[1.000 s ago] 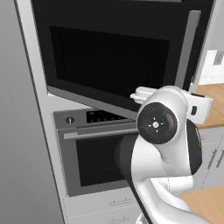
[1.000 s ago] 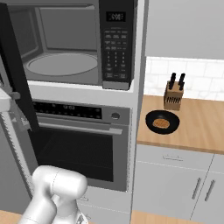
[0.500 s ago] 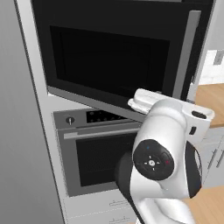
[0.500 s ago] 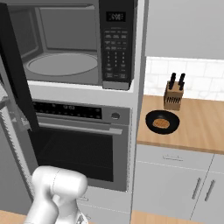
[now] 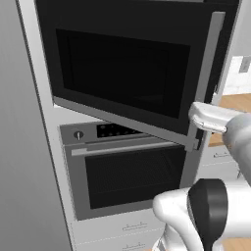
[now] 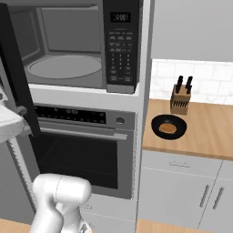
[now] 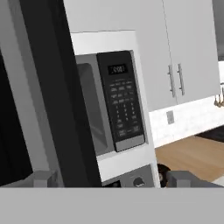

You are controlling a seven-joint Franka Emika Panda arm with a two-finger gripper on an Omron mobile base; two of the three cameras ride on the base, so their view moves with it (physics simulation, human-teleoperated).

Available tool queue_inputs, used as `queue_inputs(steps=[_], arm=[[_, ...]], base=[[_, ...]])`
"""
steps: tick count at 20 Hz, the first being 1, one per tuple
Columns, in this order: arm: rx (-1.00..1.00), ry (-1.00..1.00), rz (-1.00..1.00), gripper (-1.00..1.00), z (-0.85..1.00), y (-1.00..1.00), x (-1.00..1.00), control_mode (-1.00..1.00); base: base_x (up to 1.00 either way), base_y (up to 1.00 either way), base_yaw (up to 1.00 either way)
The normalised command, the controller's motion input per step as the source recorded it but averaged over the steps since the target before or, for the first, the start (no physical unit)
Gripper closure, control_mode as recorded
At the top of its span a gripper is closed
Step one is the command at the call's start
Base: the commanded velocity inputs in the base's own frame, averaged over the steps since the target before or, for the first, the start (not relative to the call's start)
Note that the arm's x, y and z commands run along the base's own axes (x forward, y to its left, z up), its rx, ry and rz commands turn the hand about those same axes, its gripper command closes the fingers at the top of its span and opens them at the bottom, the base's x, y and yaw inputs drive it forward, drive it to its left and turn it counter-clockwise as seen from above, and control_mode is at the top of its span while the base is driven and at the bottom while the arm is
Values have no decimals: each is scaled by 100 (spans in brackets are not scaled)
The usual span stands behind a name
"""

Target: Open the microwave, place the bowl with waffle inside the microwave, then close the microwave door and turn it on.

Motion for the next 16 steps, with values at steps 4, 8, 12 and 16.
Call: queue_inputs(steps=[4,8,12,16], arm=[[11,1,53,-100,-16,-87,10,-100],[6,-4,41,-100,-24,-80,19,-100],[7,-3,42,-100,-36,-89,34,-100],[10,0,44,-100,-52,-29,56,-100]], base=[[0,0,0],[0,0,0],[0,0,0],[0,0,0]])
